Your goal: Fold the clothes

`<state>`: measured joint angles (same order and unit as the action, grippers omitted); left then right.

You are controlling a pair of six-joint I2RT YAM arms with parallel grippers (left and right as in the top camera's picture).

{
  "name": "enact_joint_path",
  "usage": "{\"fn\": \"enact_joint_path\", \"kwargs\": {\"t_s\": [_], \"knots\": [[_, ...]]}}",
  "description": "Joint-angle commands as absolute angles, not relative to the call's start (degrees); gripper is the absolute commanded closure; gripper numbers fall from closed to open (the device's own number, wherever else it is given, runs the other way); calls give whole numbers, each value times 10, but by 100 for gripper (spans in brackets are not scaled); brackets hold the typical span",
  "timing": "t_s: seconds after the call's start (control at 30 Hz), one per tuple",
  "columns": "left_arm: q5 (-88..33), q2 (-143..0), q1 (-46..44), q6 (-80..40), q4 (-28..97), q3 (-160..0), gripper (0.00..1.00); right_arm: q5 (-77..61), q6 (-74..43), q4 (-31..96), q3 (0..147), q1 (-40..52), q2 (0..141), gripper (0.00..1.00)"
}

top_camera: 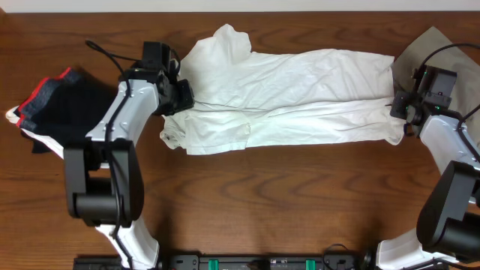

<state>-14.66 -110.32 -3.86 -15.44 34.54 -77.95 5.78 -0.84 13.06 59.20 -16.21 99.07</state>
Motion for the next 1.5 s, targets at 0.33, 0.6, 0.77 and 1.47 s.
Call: {"fn": "enact_joint_path", "kwargs": {"t_s": [0.33, 0.6, 0.77, 1.47], "knots": [[-124, -1127, -37, -158, 333, -770, 64, 56, -6, 139, 600, -164, 986, 93], [-124, -1135, -36, -155, 313, -770, 94, 56, -6, 138, 600, -164, 986, 93], [-83, -1135, -28, -156, 288, -770, 94, 56, -6, 119, 600, -164, 986, 94], [-81, -1135, -7, -205, 232, -770, 94, 24, -13, 42, 600, -164, 1039, 94]]}}
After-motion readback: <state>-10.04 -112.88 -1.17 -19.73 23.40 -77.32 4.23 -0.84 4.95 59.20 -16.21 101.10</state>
